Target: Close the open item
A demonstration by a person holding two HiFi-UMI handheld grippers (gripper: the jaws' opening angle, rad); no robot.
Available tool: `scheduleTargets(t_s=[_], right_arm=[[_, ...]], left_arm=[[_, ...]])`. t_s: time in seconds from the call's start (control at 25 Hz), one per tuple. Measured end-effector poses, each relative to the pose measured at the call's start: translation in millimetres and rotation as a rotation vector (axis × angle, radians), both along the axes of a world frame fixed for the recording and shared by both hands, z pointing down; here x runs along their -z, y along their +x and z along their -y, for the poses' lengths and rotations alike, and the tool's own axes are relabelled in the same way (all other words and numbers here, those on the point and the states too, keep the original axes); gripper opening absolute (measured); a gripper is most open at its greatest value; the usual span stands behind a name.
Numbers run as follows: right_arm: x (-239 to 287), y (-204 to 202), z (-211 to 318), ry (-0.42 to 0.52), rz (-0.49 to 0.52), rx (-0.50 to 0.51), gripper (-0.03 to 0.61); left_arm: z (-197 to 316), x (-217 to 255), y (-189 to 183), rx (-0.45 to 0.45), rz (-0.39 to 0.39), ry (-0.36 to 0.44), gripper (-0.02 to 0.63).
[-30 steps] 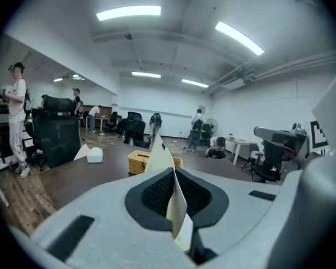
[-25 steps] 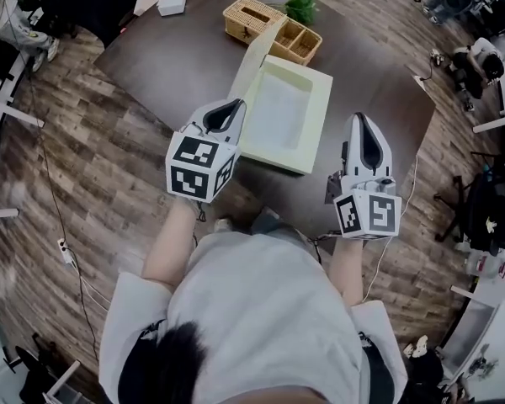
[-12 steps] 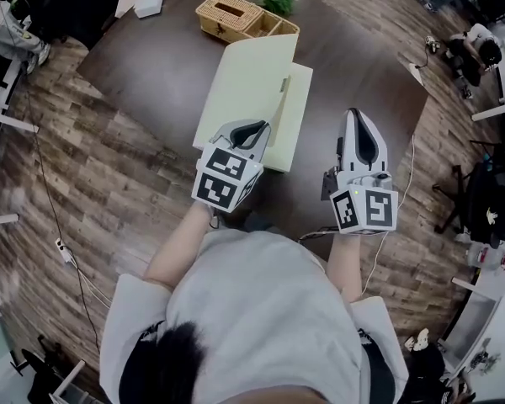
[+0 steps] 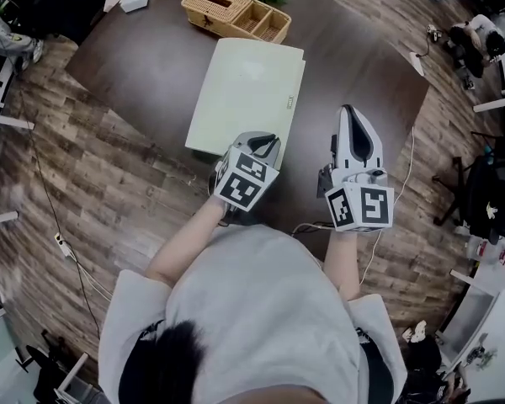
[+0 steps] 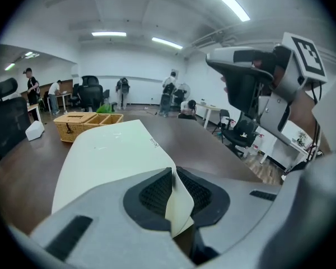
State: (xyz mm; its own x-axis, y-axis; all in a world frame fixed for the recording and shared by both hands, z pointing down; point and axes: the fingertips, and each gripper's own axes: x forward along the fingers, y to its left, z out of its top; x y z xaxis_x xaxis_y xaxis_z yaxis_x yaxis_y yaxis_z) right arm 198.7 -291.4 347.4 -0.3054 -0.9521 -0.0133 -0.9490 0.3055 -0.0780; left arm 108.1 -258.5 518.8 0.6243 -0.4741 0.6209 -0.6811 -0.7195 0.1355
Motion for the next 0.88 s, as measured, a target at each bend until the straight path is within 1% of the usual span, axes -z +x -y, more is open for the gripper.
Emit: scheduleTargets(t_s=[0.12,0.28,0.4,0.6,0.76,0.88], right_arm=[[-3.0,4.7,3.3,-0.006,0.001,0.003,0.012],[-6.3,10.4,4.8,-0.008,0.002,0.005,0.014],[-9.2,13.6,5.7,-0.013,0.009,0.004,0.014],[-12.1,16.5,7.0,-0.015,0.024,0.008,0.014],[-12.4,17.4,7.0,-0.012,0.034,0.016,0.014],[-11.9,19.6,5.9,-0.012,0.041,0.020,0.014]], left_arm=[[-0.6,-16.2,8.2,-0.013,0.033,-0.024,0.018],[-1.8,-31.1,14.9,-0.028,0.085,-0.035,0.023],[-2.2,-37.0,16.8,-0.038,0.131,-0.028,0.025],[-7.3,-41.5,19.1,-0.064,0.225,0.021,0.025],[-8.4,-48.3,20.4,-0.068,0.258,0.010,0.026],[-9.8,-52.6,23.1,-0.089,0.291,-0.007,0.031]])
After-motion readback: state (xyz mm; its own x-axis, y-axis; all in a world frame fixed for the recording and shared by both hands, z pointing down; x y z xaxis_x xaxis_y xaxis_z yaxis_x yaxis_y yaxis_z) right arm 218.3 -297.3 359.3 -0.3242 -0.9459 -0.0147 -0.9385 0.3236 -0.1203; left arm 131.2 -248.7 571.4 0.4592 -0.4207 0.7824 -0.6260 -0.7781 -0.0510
